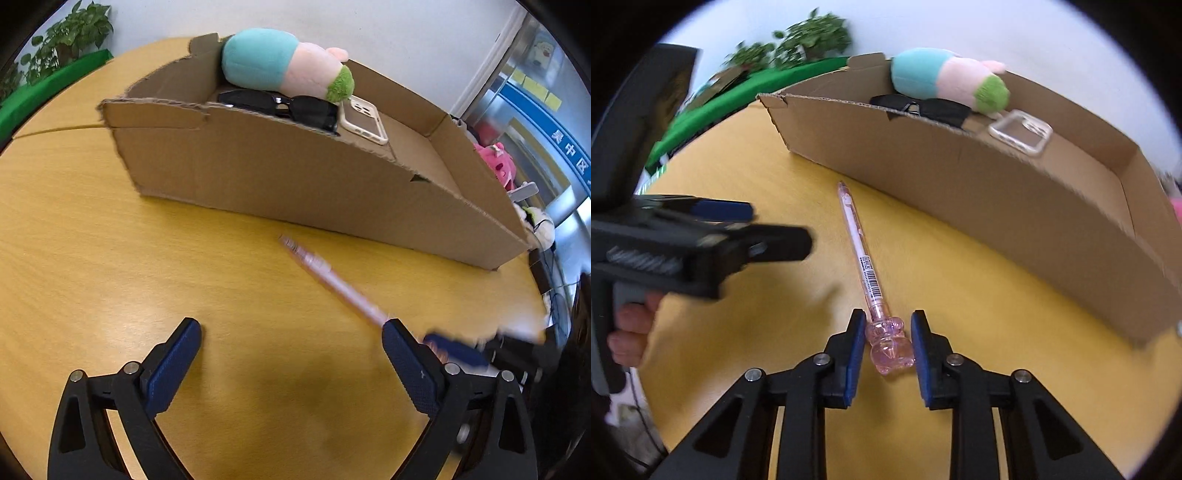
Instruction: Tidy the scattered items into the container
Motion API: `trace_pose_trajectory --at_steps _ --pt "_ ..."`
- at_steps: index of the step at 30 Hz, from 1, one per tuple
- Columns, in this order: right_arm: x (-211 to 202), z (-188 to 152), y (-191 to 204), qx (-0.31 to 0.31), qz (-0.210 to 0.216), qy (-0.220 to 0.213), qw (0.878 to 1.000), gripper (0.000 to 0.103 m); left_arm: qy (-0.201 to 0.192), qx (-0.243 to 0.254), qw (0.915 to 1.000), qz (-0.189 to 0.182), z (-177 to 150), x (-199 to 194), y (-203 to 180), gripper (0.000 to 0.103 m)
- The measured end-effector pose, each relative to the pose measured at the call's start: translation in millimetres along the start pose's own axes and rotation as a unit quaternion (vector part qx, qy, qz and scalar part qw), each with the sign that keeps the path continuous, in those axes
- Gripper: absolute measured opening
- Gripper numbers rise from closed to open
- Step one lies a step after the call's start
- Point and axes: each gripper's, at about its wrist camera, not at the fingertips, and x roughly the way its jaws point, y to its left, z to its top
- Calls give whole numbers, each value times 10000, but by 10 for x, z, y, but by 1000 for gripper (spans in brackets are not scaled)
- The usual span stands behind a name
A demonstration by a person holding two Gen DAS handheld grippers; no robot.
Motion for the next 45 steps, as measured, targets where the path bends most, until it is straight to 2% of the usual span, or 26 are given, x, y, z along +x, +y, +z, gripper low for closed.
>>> trace_pose_trajectory --at_steps 2,5,6,7,8,9,12,16,19,25,32,37,45 --pt "-50 -84 25 396 53 -57 9992 24 36 -48 9999 -115 39 31 -43 96" --pt "-101 -195 44 906 193 -213 9955 24 74 -65 9999 -130 89 72 -110 86" --pt "-119 -234 47 1074 279 -285 9934 23 104 -91 9998 -152 103 81 -129 78" --pt "-141 -277 38 1297 408 -393 9899 23 148 -107 9996 -208 113 94 -152 65" --pt "-149 -290 30 1481 504 -471 9866 23 210 -106 9993 -282 116 110 -182 58" --pt "-164 -308 24 1632 614 -562 9831 23 269 -91 9990 -338 113 126 -210 44" --pt "-248 -308 49 1814 907 -811 9759 21 382 -125 9982 -444 104 160 -236 23" --pt "-290 -294 73 1823 971 -835 9749 21 405 -335 9969 -579 122 126 -186 20" --pt "-298 -293 78 1814 1072 -776 9745 21 320 -301 9973 -596 145 41 -222 16" --pt "-302 -286 151 1759 1293 -727 9732 21 69 60 9979 -637 197 -216 -407 10" --pt "-446 -208 116 1712 1290 -932 9723 21 -189 530 9962 -658 382 -422 -692 9" --pt "-583 53 -119 1795 1335 -1066 9688 21 -314 811 9938 -692 728 -470 -917 9" --pt "-684 666 -843 2125 1395 -1098 9609 21 -91 1280 9873 -938 1675 -195 -1394 11"
